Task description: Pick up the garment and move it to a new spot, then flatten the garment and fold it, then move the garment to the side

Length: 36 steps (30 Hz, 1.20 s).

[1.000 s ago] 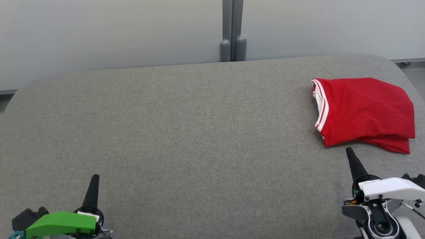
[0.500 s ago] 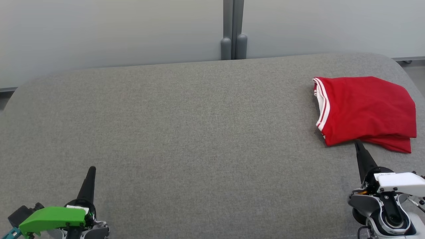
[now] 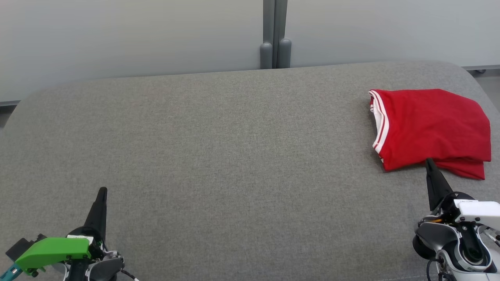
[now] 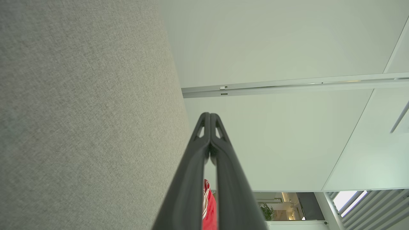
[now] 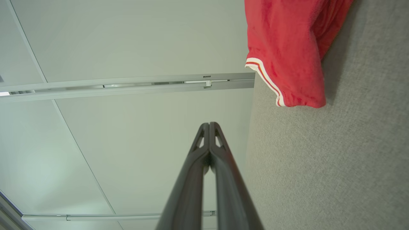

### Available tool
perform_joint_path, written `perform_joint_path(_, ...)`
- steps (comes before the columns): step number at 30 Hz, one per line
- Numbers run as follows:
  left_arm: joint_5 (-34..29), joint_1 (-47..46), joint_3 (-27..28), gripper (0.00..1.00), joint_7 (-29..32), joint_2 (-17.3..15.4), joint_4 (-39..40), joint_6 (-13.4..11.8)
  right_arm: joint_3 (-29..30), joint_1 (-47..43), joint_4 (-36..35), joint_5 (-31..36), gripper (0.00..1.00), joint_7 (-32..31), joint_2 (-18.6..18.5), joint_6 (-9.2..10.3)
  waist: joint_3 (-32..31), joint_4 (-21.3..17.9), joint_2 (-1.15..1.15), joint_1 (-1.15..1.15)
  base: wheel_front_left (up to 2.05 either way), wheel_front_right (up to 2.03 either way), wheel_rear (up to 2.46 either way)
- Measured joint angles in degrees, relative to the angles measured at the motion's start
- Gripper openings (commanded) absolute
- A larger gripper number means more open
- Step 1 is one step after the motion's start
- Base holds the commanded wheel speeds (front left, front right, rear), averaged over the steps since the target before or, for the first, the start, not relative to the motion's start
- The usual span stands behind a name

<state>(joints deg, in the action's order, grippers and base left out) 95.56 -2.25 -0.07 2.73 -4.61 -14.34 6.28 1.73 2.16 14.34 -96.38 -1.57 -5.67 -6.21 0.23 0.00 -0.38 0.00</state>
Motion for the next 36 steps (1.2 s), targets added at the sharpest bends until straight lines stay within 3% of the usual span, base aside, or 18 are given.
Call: perform_joint_path(36, 0.0, -0.13, 0.11, 0.0, 0.01, 0.0, -1.11, 0.36, 0.16, 0.82, 0.93, 0.0, 0.0, -0.08, 0.01, -0.33, -0.05, 0.0, 0.0, 0.0, 0.0, 0.0, 0.0)
